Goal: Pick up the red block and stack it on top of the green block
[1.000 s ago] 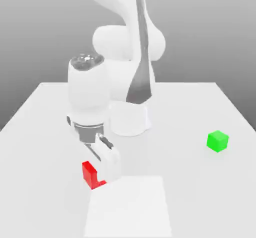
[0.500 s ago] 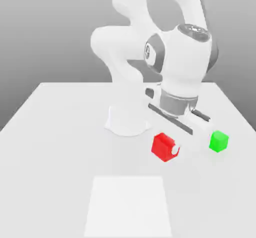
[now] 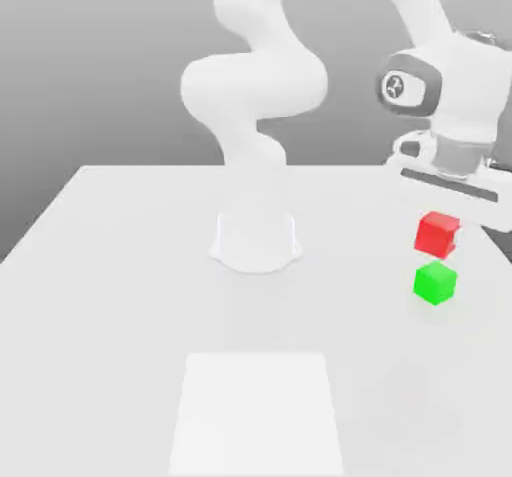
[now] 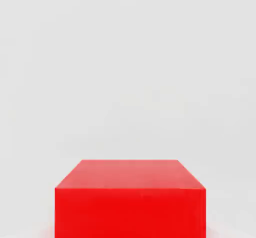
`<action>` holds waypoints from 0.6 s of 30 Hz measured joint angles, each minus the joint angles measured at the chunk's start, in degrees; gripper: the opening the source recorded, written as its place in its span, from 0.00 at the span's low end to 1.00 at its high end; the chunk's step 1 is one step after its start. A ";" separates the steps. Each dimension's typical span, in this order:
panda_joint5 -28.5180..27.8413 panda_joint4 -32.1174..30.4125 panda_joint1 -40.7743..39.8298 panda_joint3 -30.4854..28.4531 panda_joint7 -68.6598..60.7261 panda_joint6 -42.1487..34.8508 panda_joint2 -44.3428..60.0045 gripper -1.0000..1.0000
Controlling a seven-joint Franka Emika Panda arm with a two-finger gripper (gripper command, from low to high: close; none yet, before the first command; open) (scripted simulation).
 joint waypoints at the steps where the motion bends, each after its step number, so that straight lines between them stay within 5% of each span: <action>1: 0.04 -0.11 0.24 1.11 0.60 1.81 1.44 0.00; 5: -9.68 -0.52 -4.87 5.31 7.89 11.42 11.20 0.00; 7: -9.68 -0.52 -4.88 5.33 7.89 11.54 11.20 0.00; 8: -9.69 -0.52 -4.89 5.34 7.89 11.61 11.20 1.00; 15: -9.69 -0.52 -4.89 5.34 7.89 11.61 11.20 1.00; 16: -13.86 -0.62 -5.63 5.05 10.80 13.37 13.46 1.00; 18: -10.00 -0.56 -3.37 3.84 8.16 11.57 11.45 1.00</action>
